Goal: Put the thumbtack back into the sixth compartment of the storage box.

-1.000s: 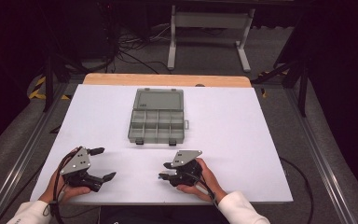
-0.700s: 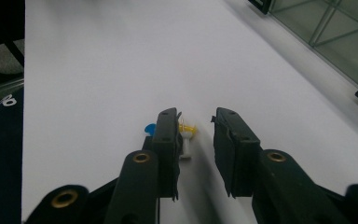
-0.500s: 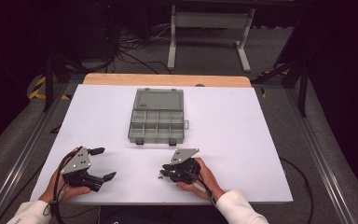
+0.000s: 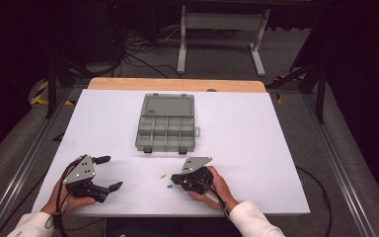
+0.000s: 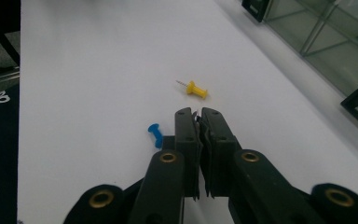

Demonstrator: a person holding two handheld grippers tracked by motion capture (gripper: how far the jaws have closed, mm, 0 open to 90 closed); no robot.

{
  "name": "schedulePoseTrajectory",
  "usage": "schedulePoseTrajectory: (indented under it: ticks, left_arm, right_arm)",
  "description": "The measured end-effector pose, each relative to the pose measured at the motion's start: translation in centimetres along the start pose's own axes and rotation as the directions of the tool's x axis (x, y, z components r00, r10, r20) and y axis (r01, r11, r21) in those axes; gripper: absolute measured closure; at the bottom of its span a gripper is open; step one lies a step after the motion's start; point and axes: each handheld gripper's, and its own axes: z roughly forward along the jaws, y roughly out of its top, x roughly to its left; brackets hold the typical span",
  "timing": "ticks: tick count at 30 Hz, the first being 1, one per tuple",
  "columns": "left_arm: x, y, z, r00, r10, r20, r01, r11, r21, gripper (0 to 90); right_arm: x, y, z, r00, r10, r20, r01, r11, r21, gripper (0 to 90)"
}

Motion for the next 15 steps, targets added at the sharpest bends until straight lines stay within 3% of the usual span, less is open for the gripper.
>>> schedulePoseTrajectory:
  ticks: [15]
  left_arm:
    - [0.0, 0.0, 0.0, 1.0000, 0.003, 0.004, -0.003, 1.0000, 0.001, 7.9]
  right_arm:
    - [-1.3, 1.8, -1.5, 0.9987, 0.012, 0.050, -0.008, 0.996, -0.087, 86.3]
